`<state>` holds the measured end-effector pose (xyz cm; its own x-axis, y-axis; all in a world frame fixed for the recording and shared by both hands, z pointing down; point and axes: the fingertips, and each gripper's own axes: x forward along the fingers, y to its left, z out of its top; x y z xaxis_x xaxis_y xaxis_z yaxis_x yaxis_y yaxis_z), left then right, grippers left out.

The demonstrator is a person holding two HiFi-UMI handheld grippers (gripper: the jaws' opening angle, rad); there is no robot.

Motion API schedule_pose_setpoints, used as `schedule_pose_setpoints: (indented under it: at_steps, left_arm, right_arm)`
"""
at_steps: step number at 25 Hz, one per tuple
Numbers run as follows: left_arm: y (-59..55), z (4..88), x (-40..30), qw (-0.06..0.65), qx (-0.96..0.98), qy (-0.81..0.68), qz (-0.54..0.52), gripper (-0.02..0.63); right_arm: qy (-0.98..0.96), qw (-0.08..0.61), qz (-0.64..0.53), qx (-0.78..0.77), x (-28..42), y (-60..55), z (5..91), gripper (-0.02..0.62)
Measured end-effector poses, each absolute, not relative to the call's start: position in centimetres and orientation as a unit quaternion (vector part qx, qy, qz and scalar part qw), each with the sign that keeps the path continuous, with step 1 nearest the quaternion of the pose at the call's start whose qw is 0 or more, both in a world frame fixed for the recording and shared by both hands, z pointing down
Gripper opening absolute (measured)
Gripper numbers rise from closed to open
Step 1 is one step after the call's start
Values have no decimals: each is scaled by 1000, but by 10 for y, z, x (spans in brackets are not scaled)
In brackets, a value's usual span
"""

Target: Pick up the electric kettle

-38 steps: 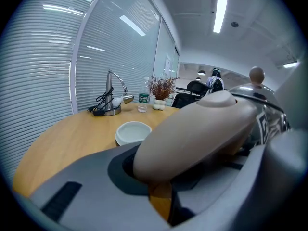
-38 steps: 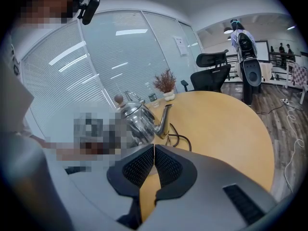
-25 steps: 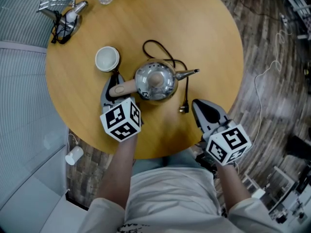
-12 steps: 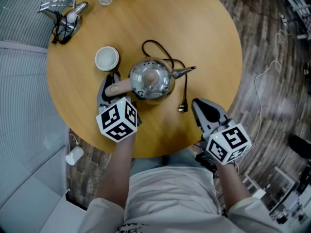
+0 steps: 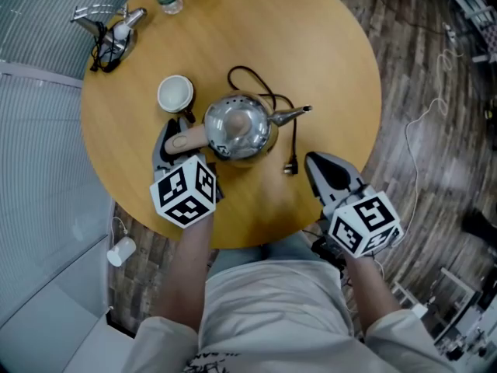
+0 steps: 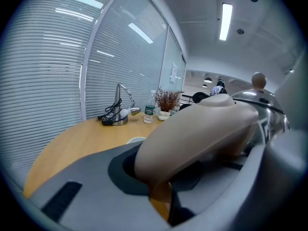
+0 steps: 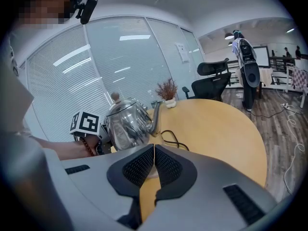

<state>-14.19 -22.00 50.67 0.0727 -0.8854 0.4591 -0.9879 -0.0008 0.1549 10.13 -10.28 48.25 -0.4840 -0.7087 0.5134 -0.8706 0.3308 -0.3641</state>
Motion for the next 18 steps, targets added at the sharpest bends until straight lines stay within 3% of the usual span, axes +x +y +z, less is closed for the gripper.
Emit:
schedule_pose_setpoints:
  at_steps: [18]
  left_arm:
    - [-168, 465, -142, 237, 712, -652, 109, 55]
  right_arm:
    - [-811, 116, 272, 504, 110, -75, 441, 32]
